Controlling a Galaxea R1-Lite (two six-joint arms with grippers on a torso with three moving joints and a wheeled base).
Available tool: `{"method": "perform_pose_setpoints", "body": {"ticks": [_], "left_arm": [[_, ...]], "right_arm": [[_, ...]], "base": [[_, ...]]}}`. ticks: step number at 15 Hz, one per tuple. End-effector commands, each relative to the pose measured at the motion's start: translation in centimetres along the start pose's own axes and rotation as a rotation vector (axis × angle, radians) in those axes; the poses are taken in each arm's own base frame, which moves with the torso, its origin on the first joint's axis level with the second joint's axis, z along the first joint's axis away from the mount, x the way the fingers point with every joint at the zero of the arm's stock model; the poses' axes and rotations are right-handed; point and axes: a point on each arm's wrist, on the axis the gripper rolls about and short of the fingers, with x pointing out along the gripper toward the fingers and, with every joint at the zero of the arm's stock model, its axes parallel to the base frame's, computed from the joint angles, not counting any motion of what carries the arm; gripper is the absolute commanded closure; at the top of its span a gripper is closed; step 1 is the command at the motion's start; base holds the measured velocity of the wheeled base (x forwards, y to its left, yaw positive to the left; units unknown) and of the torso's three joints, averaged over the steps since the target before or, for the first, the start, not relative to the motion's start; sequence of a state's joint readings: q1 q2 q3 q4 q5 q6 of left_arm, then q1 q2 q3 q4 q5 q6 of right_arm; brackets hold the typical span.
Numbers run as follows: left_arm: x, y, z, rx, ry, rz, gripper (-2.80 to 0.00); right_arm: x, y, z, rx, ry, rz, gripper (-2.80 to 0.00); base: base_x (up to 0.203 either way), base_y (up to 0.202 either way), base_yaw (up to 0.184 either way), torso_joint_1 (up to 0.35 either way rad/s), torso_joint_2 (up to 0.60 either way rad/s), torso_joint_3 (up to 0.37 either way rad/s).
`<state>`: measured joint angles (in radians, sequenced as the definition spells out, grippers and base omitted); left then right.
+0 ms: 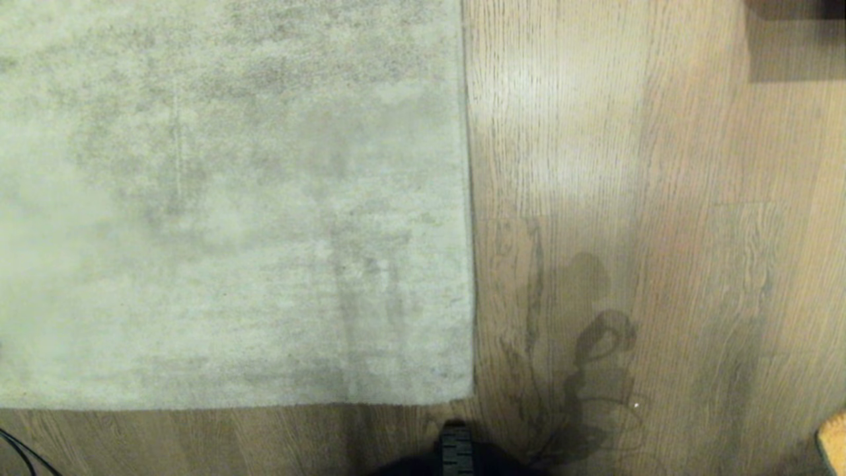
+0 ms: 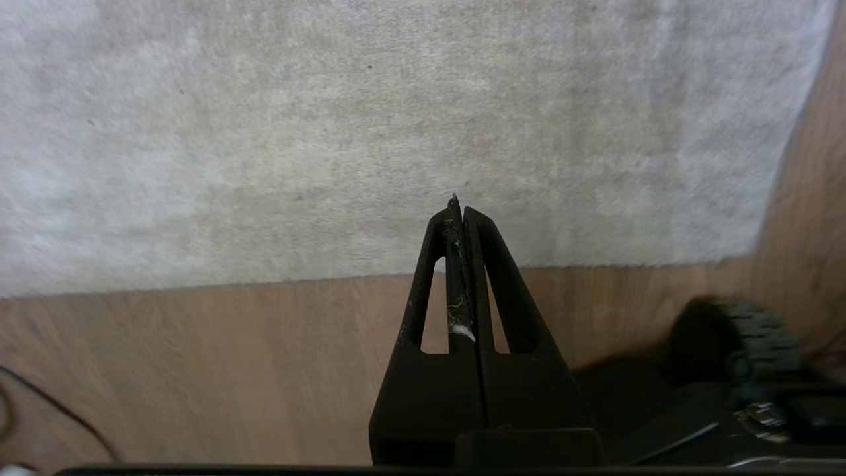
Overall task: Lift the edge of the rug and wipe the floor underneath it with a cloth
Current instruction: Put down the rag
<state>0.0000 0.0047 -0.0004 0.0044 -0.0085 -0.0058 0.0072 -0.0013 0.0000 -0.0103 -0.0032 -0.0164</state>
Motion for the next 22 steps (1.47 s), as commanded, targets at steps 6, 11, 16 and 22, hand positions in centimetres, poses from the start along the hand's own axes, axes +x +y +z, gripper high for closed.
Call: {"method": "perform_pose_setpoints", "body": {"ticks": [6, 11, 16, 22], "left_arm": [[-0.02, 0.0, -0.02, 0.008, -0.003, -0.001, 0.0], [-0.02, 0.0, -0.02, 0.052, -0.003, -0.001, 0.0], [-0.02, 0.0, -0.04, 0.046, -0.001, 0.001, 0.0], [-0.02, 0.0, -0.04, 0.046, -0.001, 0.001, 0.0]], "right_arm": [[0.01, 0.0, 0.01, 0.0, 0.001, 0.001, 0.0], [0.01, 0.0, 0.01, 0.0, 0.001, 0.001, 0.0], [0.01, 0.0, 0.02, 0.0, -0.001, 0.001, 0.0], [0.01, 0.0, 0.01, 0.0, 0.001, 0.001, 0.0]], "base": [[0.0, 0.0, 0.0, 0.0, 0.0, 0.0], [0.0, 0.0, 0.0, 0.0, 0.0, 0.0], [0.0, 0.0, 0.0, 0.0, 0.0, 0.0], [0.0, 0.0, 0.0, 0.0, 0.0, 0.0]]}}
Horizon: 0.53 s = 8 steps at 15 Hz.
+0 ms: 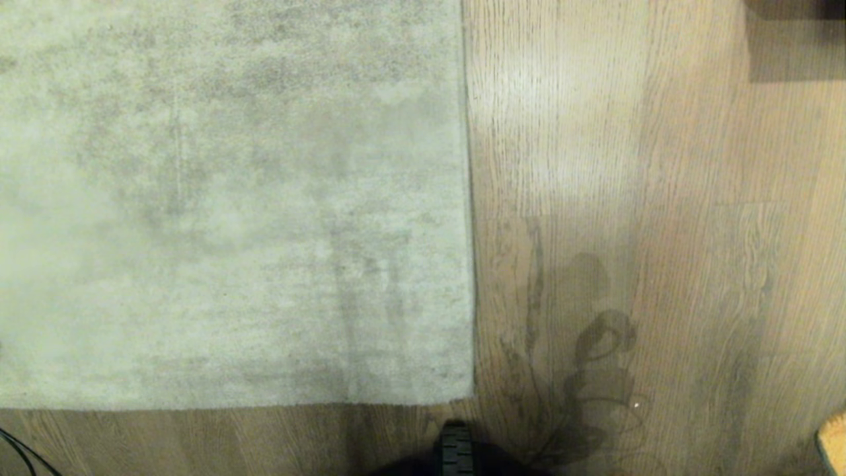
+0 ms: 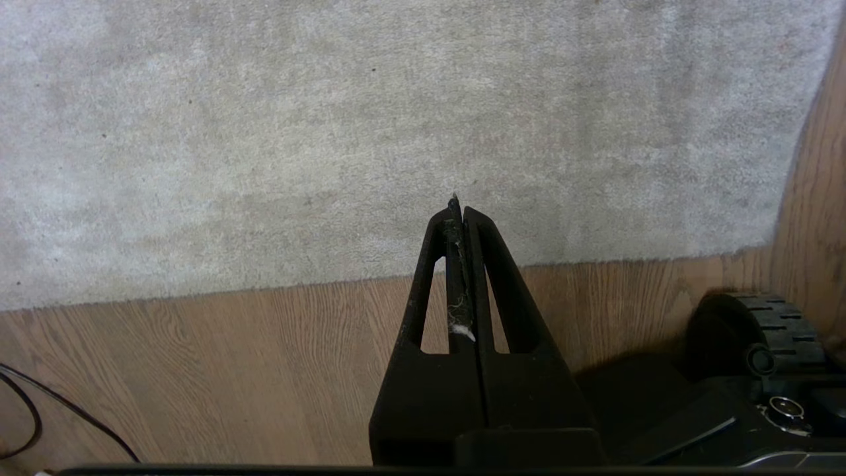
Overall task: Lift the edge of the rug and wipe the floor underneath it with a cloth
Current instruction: Put down the rag
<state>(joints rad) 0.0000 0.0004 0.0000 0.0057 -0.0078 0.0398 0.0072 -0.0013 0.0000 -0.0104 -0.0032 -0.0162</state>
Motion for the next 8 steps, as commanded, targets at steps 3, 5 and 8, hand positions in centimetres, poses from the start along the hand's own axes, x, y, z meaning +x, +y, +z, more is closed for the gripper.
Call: {"method": "perform_pose_setpoints", "body": {"ticks": [3, 5, 8], "left_arm": [[0.01, 0.0, 0.01, 0.0, 0.0, 0.0, 0.0], [0.01, 0.0, 0.0, 0.0, 0.002, 0.0, 0.0], [0.01, 0.0, 0.0, 0.0, 0.002, 0.0, 0.0]], "right_arm": [[0.01, 0.0, 0.01, -0.001, 0.001, 0.001, 0.0], [0.02, 0.0, 0.01, -0.001, 0.002, 0.001, 0.0], [0.01, 0.0, 0.01, -0.001, 0.001, 0.001, 0.0]], "base": [[0.0, 0.0, 0.0, 0.0, 0.0, 0.0], [0.0, 0.0, 0.0, 0.0, 0.0, 0.0], [0.0, 0.0, 0.0, 0.0, 0.0, 0.0]]}}
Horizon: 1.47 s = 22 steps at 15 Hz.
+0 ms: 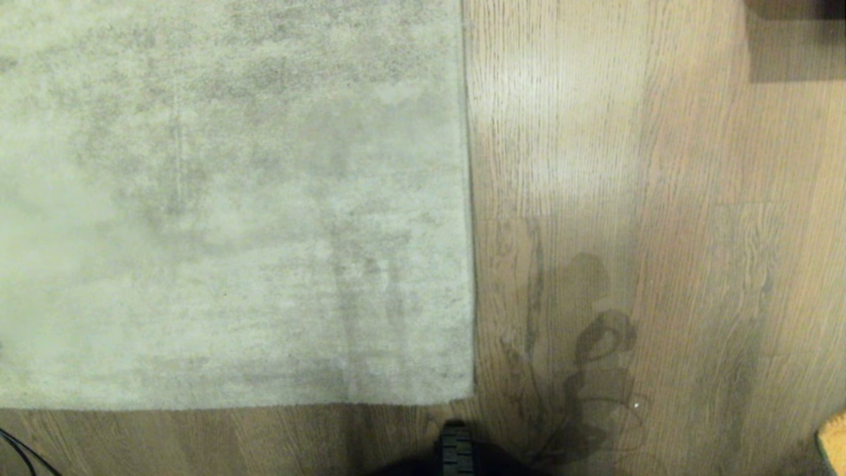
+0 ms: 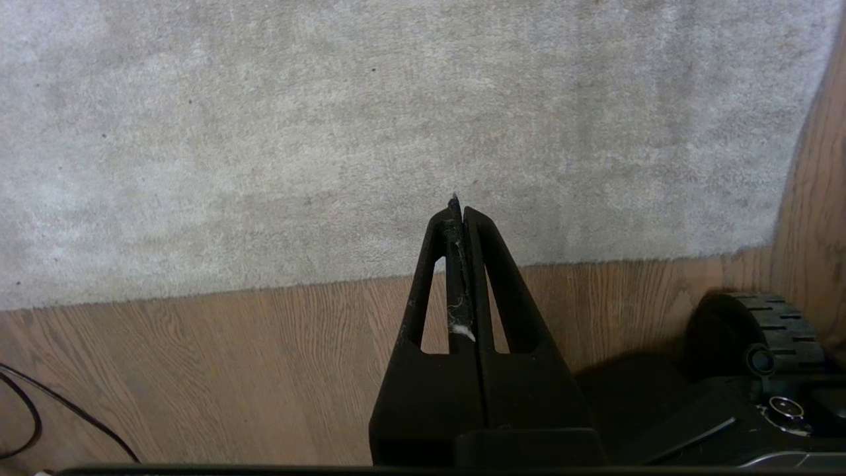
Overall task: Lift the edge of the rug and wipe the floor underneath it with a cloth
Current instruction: Put down the rag
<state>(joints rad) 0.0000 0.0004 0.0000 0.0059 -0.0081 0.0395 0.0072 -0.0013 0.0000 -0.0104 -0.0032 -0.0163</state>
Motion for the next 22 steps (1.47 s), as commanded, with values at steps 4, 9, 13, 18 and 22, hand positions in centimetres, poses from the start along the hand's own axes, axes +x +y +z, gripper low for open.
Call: {"method": "perform_pose_setpoints", "body": {"ticks": [4, 9, 13, 18, 22], "left_arm": [[0.01, 0.0, 0.01, -0.015, 0.0, 0.002, 0.0], [0.01, 0.0, 0.0, -0.026, 0.001, 0.002, 0.0], [0.01, 0.01, 0.02, -0.032, 0.0, 0.002, 0.0], [0.01, 0.01, 0.02, -0.032, 0.0, 0.002, 0.0], [0.01, 0.01, 0.02, -0.033, 0.0, 0.002, 0.0]], "right_arm": [[0.01, 0.0, 0.02, -0.001, 0.0, 0.001, 0.0], [0.01, 0.0, 0.01, -0.001, 0.001, 0.001, 0.0], [0.01, 0.0, 0.01, -0.001, 0.001, 0.001, 0.0], [0.01, 0.0, 0.01, -0.001, 0.001, 0.001, 0.0], [0.01, 0.0, 0.01, -0.001, 0.001, 0.001, 0.0]], "base": [[0.0, 0.0, 0.0, 0.0, 0.0, 0.0], [0.0, 0.0, 0.0, 0.0, 0.0, 0.0], [0.0, 0.0, 0.0, 0.0, 0.0, 0.0], [0.0, 0.0, 0.0, 0.0, 0.0, 0.0], [0.0, 0.0, 0.0, 0.0, 0.0, 0.0]]}}
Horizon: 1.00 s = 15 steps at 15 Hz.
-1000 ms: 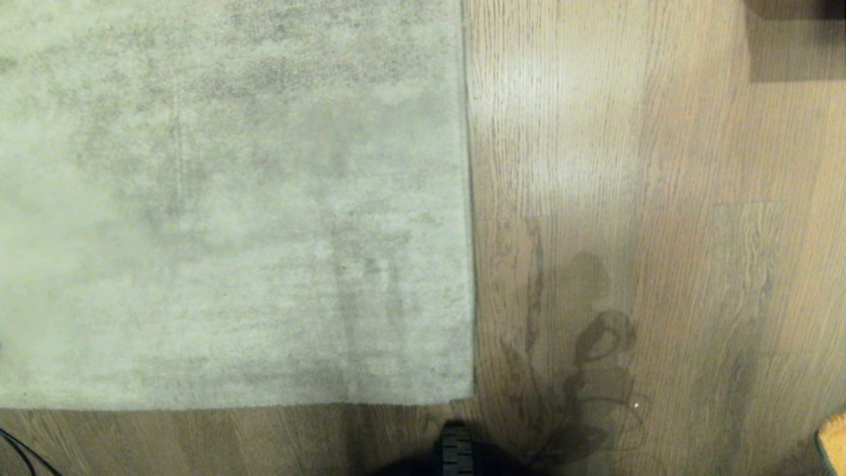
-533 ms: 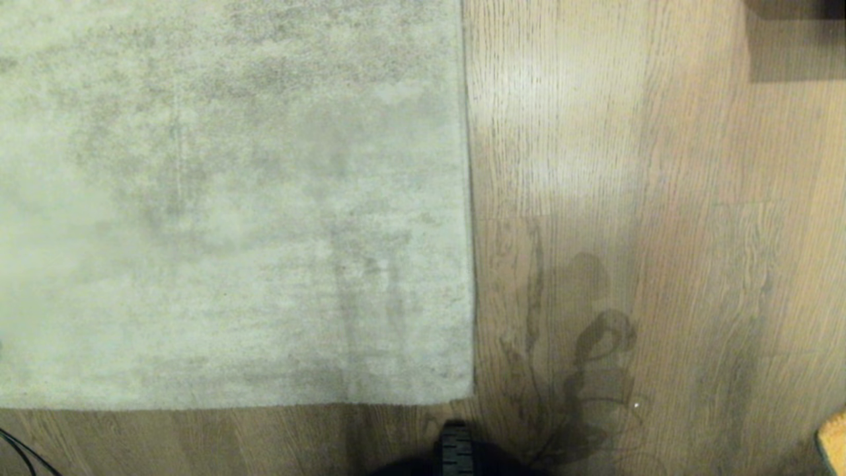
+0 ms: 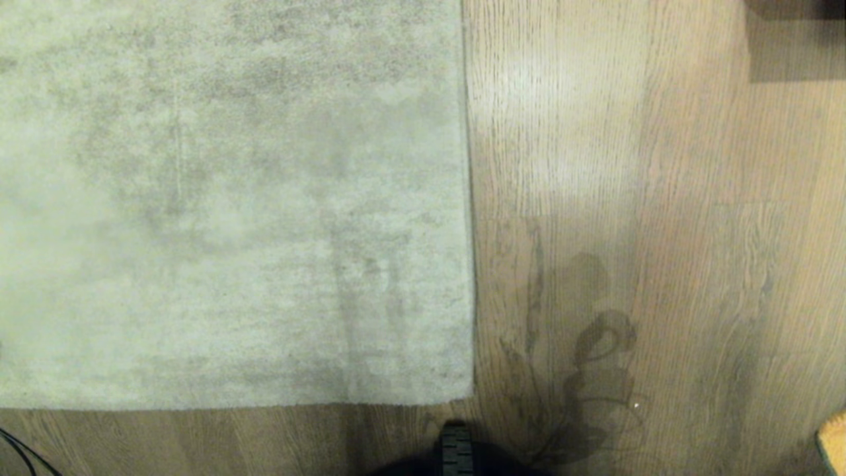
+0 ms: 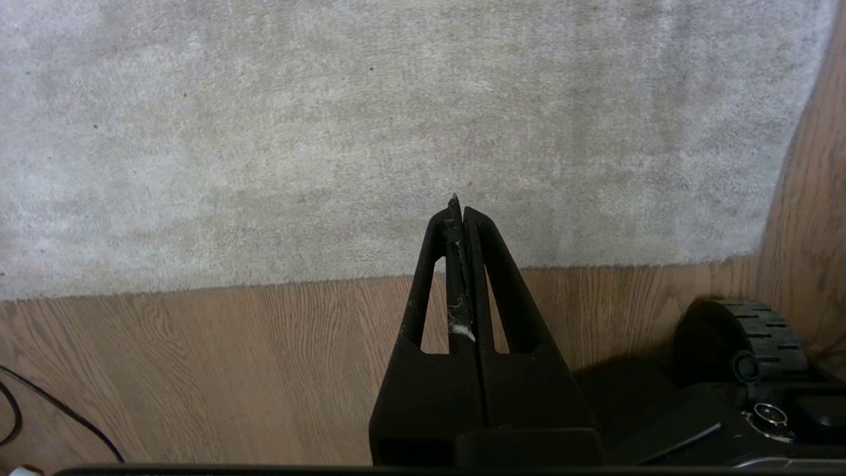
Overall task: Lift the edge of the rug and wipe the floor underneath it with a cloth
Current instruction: Put down the rag
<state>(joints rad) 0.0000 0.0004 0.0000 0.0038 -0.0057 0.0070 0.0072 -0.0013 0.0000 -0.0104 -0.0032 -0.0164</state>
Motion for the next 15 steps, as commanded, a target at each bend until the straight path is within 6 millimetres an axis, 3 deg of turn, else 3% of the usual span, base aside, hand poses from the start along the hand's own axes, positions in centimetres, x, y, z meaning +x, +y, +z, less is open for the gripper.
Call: {"method": "perform_pose_setpoints", "body": {"ticks": [1, 15], "left_arm": [[0.01, 0.0, -0.01, 0.001, 0.002, 0.0, 0.0], [0.01, 0.01, 0.01, -0.019, 0.0, 0.006, 0.0]], "right_arm": [[0.01, 0.0, 0.01, 0.0, 0.001, 0.001, 0.0], [0.01, 0.0, 0.01, 0.0, 0.001, 0.001, 0.0]], "base": [[0.0, 0.0, 0.0, 0.0, 0.0, 0.0], [0.0, 0.0, 0.0, 0.0, 0.0, 0.0]]}}
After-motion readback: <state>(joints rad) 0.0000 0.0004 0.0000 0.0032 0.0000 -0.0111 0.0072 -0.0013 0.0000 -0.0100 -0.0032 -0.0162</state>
